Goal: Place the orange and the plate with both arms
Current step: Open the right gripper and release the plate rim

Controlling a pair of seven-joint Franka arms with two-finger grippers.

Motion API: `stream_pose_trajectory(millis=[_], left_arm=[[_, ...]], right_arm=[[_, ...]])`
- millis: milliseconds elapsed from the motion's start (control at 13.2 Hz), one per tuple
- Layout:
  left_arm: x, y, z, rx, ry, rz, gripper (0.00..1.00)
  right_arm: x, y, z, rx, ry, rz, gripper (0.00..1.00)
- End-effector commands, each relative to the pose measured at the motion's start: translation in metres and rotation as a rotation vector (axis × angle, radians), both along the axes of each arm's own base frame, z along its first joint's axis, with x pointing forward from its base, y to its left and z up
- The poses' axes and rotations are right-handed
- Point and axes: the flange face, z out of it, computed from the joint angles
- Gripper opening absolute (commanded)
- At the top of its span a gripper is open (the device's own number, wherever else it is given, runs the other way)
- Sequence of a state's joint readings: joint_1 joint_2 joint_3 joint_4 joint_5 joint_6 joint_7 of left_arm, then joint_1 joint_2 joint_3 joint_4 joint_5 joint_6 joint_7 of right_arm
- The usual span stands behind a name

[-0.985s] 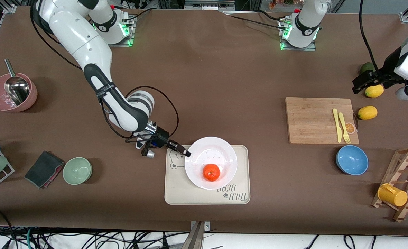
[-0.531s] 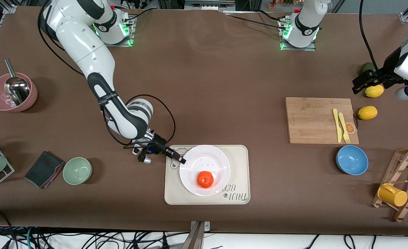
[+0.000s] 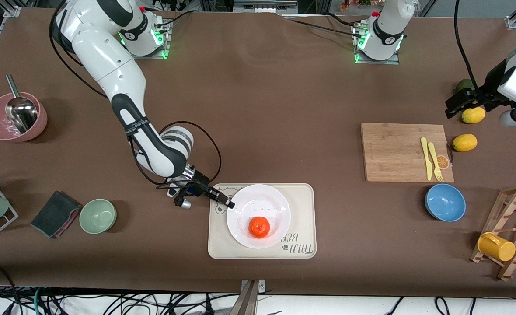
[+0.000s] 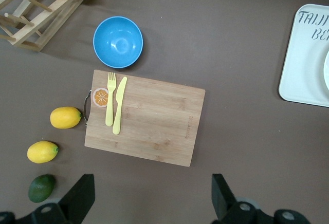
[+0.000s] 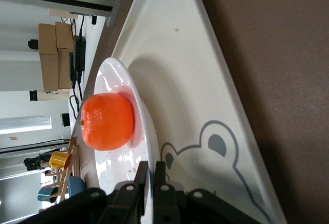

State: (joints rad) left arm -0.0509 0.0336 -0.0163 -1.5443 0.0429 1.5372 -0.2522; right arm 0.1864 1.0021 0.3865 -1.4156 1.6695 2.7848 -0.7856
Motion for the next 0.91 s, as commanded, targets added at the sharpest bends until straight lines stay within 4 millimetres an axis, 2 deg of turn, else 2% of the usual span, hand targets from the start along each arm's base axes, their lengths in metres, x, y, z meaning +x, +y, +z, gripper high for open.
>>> stream_pose_trajectory(millis=[0,76,531,834], left_arm=[[0.001,0.0,0.006,-0.011,0.005,-0.009,1.0],[0.002,0.0,0.005,-0.011,0.006,-0.009,1.0],[0.002,0.0,0.006,-0.011,0.005,-0.009,1.0],[0.002,0.001,0.005,-0.009,0.006,-0.006,1.0]], right_arm=[[0.006,0.003,0.0,-0.014,-0.017,-0.004,0.92],[0.006,0.003,0.001,-0.013,-0.018,-0.004,1.0],[0.013,-0.002,0.013,-0.045,-0.06,0.024,1.0],[0.017,-0.003,0.027,-0.041,-0.079,0.02,1.0]])
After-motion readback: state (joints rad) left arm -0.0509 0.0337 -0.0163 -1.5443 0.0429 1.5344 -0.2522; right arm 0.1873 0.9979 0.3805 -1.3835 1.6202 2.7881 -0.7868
